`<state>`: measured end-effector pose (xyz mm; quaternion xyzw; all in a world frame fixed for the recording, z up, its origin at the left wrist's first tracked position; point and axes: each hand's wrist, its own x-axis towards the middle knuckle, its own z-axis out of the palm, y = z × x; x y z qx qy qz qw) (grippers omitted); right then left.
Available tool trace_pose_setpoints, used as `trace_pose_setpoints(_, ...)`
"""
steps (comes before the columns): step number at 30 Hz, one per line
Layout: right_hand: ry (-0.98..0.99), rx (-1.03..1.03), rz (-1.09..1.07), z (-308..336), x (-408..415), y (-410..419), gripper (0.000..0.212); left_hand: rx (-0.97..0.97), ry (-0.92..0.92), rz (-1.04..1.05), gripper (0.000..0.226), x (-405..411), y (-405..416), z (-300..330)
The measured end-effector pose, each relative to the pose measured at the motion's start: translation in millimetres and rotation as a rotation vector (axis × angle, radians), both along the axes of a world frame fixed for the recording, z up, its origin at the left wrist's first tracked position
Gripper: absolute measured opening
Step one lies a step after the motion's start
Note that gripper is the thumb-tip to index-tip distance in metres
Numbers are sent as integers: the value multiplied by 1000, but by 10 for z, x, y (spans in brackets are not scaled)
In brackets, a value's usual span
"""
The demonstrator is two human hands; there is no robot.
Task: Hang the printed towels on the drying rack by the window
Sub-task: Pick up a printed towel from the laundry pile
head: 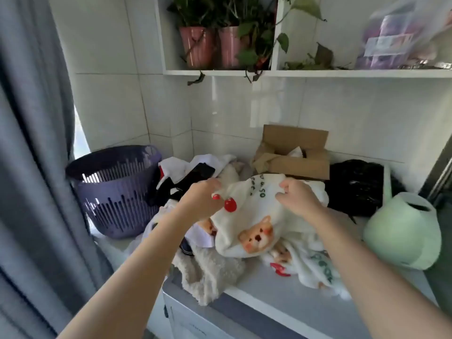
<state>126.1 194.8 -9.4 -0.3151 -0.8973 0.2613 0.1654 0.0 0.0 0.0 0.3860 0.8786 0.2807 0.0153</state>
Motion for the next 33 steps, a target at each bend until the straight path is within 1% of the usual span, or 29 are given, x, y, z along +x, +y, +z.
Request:
trace_pose_setpoints(2, -58, -53, -19, -118, 4, 77, 49, -84, 11, 40, 51, -34, 124, -91)
trace_pose_setpoints(5, -84, -160, -3, -365, -61, 165, 40, -219, 20, 62, 63, -139, 258, -290)
trace_pose_setpoints(6, -64, -187, -14, -414, -81, 180, 33, -228, -4, 58, 66, -187, 289, -351)
trace_pose_setpoints(8, -36, -205, -61, -475, -136, 230, 10, -214, -48, 35, 68, -270, 348, -467)
trace_pose_setpoints(9, -43, -240, -97, -497, -158, 258, 12, -211, -58, 31, 64, -300, 394, -520)
trace_pose_setpoints(10, -48, -275, -114, -511, -182, 275, 21, -178, -64, 33, 57, -322, 437, -556)
trace_pose_setpoints(11, -48, -287, -101, -503, -208, 275, 29, -127, -66, 29, 51, -332, 475, -568)
trace_pose_setpoints(12, -35, -295, -72, -472, -236, 259, 33, -81, -72, 9, 46, -332, 529, -566)
trace_pose_setpoints(13, -15, -313, -48, -409, -275, 236, 33, -55, -90, -37, 46, -340, 593, -544)
trace_pose_setpoints(14, 21, -332, -27, -339, -329, 219, 29, -59, -123, -101, 51, -341, 661, -500)
trace_pose_setpoints(16, 80, -345, 39, -150, -443, 133, 14, -81, -224, -211, 77, -313, 814, -395)
trace_pose_setpoints(17, 111, -351, 85, -47, -508, 73, 14, -83, -248, -249, 89, -307, 892, -353)
trace_pose_setpoints(18, 146, -359, 134, 47, -570, 15, 19, -77, -236, -278, 92, -302, 964, -316)
trace_pose_setpoints(19, 180, -360, 179, 133, -621, -35, 22, -55, -196, -290, 86, -318, 1028, -297)
trace_pose_setpoints(21, 237, -357, 228, 255, -672, -74, 25, 55, -127, -223, 64, -403, 1082, -228)
trace_pose_setpoints(22, 268, -391, 231, 294, -668, -55, 25, 106, -95, -170, 59, -461, 1076, -181)
trace_pose_setpoints(24, 330, -474, 209, 313, -617, 49, 19, 134, -27, -100, 59, -599, 1027, -80)
trace_pose_setpoints(25, 338, -461, 182, 287, -580, 119, 17, 150, -22, -80, 57, -670, 998, -31)
trace_pose_setpoints(26, 315, -417, 139, 236, -547, 202, 19, 175, -31, -67, 53, -727, 969, 30)
trace_pose_setpoints(27, 261, -358, 86, 153, -510, 289, 27, 195, -43, -59, 48, -778, 944, 93)
trace_pose_setpoints(29, 104, -251, -12, -50, -446, 406, 50, 208, -40, -44, 43, -865, 913, 222)
trace_pose_setpoints(31, -14, -207, -25, -252, -409, 454, 66, 199, 6, -42, 42, -925, 906, 328)
trace_pose_setpoints(33, -132, -171, 0, -397, -409, 440, 74, 203, 30, -52, 41, -950, 902, 396)
